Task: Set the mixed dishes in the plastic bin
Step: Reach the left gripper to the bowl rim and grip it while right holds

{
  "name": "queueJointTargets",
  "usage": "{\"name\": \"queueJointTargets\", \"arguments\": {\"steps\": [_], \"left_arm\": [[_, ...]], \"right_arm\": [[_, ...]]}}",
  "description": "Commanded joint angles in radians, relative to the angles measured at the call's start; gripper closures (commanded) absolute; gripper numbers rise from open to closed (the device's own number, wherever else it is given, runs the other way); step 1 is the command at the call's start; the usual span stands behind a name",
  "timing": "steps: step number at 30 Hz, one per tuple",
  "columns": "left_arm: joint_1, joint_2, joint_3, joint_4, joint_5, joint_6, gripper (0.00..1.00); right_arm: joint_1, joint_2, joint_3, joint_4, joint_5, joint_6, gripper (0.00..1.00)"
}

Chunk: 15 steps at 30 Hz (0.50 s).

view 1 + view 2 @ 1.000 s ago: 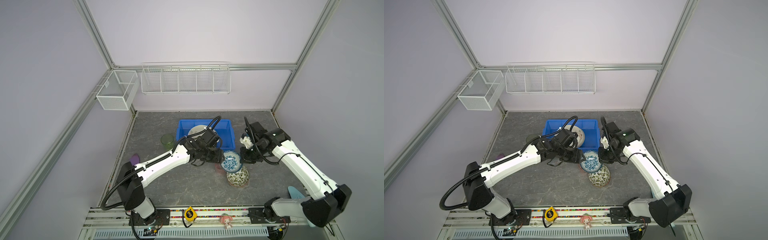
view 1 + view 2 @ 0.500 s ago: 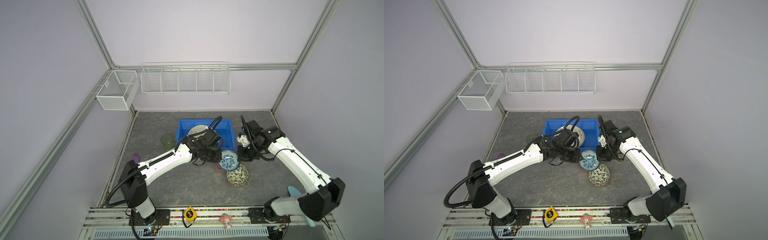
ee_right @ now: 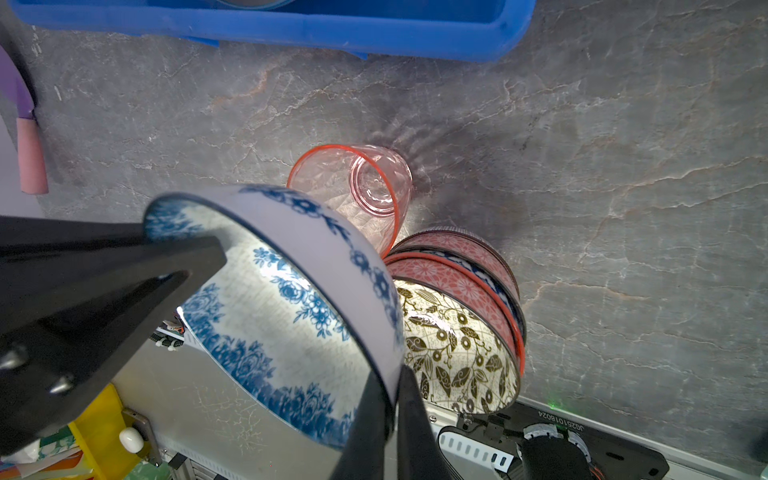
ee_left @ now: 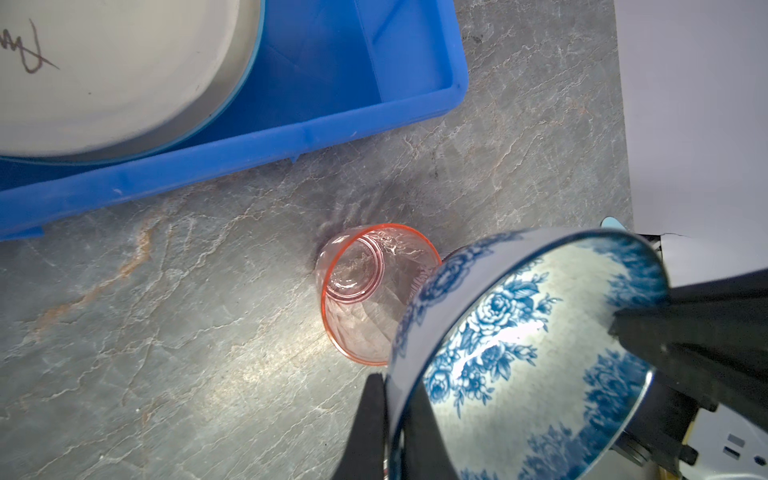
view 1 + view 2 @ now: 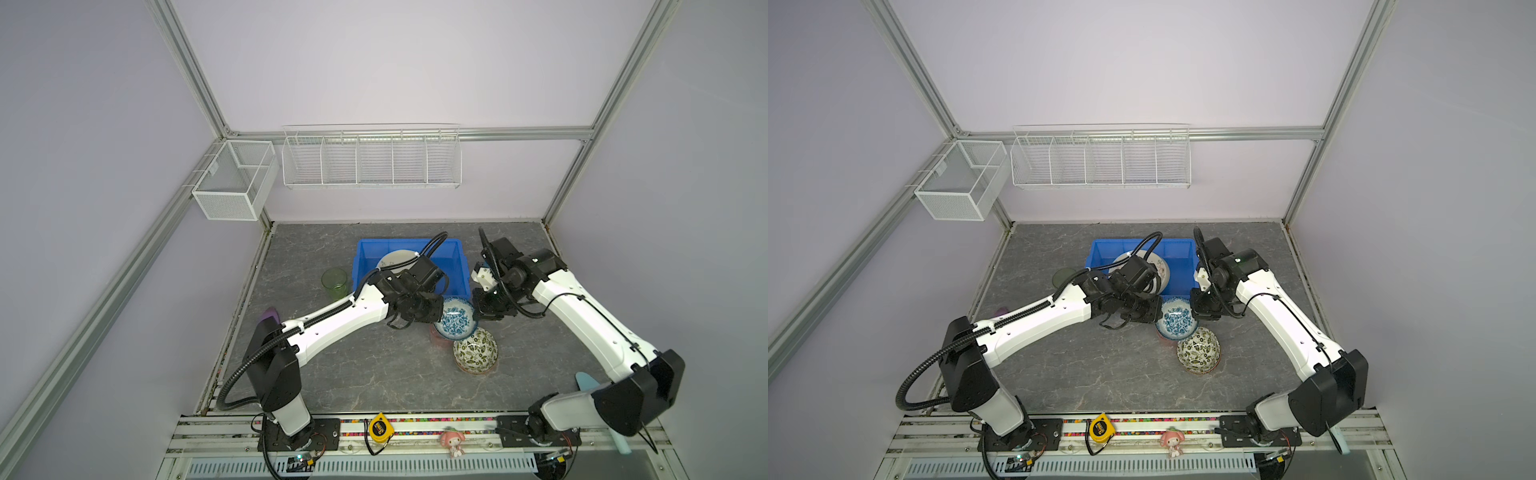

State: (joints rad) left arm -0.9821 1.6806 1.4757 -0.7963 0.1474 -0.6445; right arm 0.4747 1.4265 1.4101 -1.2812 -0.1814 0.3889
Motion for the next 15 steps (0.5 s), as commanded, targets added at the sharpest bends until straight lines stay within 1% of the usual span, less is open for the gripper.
{"name": "queueJointTargets", "arguments": {"steps": [1,4,7,9,12,14,15], "left_arm": [[-0.006,0.011,0.036,-0.028,0.016,0.019,1.0],[-0.006,0.01,0.041,-0.035,0.003,0.019,1.0],[-0.006,0.011,0.051,-0.044,-0.003,0.02,1.0],[-0.004,0.01,0.056,-0.05,-0.012,0.022,1.0],[-0.003,0.004,0.061,-0.056,-0.024,0.023,1.0],[0.001,0.001,0.062,-0.059,-0.025,0.025,1.0],[0.004,0.001,0.064,-0.06,-0.025,0.026,1.0]], "right_arm": [[0.001,-0.001,0.035,0.061,-0.067,-0.016,0.93],[0.002,-0.002,0.038,0.072,-0.069,-0.013,0.93],[0.003,-0.005,0.043,0.08,-0.067,-0.011,0.89],[0.002,-0.007,0.046,0.088,-0.061,-0.008,0.84],[-0.001,-0.008,0.046,0.1,-0.064,-0.004,0.79],[-0.002,-0.008,0.047,0.105,-0.063,-0.001,0.72],[-0.003,-0.008,0.049,0.108,-0.063,-0.001,0.71]]}}
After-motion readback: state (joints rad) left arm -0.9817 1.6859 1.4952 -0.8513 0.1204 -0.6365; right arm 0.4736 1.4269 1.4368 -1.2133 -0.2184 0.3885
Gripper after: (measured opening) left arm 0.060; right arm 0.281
